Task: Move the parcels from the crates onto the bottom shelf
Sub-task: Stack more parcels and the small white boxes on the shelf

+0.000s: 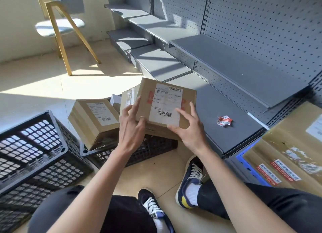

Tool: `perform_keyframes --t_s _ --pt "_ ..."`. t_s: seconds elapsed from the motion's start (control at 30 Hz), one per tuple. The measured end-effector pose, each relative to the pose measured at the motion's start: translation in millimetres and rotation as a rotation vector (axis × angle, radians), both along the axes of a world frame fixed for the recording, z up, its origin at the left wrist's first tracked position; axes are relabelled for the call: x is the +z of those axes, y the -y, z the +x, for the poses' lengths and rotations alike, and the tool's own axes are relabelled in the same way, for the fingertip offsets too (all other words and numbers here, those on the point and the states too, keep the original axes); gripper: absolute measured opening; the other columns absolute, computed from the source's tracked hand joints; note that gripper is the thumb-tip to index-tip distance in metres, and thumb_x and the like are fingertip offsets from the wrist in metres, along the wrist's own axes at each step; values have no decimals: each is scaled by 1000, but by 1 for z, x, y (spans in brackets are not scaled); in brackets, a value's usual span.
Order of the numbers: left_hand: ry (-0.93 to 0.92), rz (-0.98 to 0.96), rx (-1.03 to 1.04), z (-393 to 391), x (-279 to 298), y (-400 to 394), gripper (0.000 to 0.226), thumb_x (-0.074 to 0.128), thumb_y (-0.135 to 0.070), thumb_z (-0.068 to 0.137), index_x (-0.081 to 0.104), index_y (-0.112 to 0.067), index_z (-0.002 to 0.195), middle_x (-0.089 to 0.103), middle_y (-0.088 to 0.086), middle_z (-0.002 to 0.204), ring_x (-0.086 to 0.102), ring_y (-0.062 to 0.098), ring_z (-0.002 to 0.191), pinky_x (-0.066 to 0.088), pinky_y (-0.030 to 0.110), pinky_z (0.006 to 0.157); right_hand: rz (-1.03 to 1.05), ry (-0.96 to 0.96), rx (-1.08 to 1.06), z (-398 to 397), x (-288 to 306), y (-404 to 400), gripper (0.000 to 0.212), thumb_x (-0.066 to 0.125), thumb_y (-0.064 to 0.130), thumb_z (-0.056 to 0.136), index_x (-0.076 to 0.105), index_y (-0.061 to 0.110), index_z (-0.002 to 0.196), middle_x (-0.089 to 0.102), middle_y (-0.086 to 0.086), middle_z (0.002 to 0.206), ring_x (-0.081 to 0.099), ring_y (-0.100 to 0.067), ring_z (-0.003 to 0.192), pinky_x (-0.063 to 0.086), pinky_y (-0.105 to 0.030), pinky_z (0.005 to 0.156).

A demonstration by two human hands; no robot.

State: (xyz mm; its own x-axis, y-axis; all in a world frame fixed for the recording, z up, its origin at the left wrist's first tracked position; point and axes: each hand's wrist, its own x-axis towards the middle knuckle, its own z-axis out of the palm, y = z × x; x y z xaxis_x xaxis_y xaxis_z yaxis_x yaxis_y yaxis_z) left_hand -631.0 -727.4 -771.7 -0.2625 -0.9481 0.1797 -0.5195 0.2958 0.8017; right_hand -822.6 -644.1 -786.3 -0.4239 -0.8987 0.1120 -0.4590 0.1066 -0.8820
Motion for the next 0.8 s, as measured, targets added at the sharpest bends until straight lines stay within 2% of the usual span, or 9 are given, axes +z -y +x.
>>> perform_keyframes --t_s 0.1,0.17,0.23,0.43,0.67,0.8 --pt "2 8 -29 0 4 -13 64 51 -53 94 24 -57 152 24 -1 159 35 28 140 44 58 108 -44 -100 26 -1 13 -8 68 83 33 80 55 26 142 5 9 167 18 -10 150 19 -23 117" --pt "25 -4 -36 0 4 -20 70 53 -69 88 26 -57 152 22 2 161 30 29 145 39 61 112 -64 -156 41 -2 18 -15 69 82 33 82 53 26 143 4 9 167 18 -15 152 22 -34 122" --pt "18 -2 -36 1 4 -26 74 53 -78 81 30 -59 149 25 2 159 30 31 145 40 62 110 -73 -193 48 -2 22 -23 69 81 34 83 51 27 145 2 9 167 16 -17 153 24 -43 123" --pt "-23 -49 -60 -3 18 -46 74 60 -72 80 33 -58 147 22 -5 159 32 29 145 44 59 109 -113 -200 12 -5 31 -50 81 81 37 81 41 32 151 -11 16 165 13 -13 153 25 -41 122" --pt "-52 -122 -69 -13 34 -56 72 73 -52 86 40 -48 150 25 -2 158 32 28 144 43 57 111 -107 -281 -26 -10 49 -69 84 80 41 82 38 31 153 -7 12 167 10 -18 154 28 -52 120" --pt "-104 -133 -121 -28 37 -52 72 75 -45 87 42 -44 151 25 -3 156 35 25 140 45 52 110 -89 -348 -62 -18 56 -77 85 80 42 81 37 31 154 -10 10 167 4 -19 154 23 -50 122"
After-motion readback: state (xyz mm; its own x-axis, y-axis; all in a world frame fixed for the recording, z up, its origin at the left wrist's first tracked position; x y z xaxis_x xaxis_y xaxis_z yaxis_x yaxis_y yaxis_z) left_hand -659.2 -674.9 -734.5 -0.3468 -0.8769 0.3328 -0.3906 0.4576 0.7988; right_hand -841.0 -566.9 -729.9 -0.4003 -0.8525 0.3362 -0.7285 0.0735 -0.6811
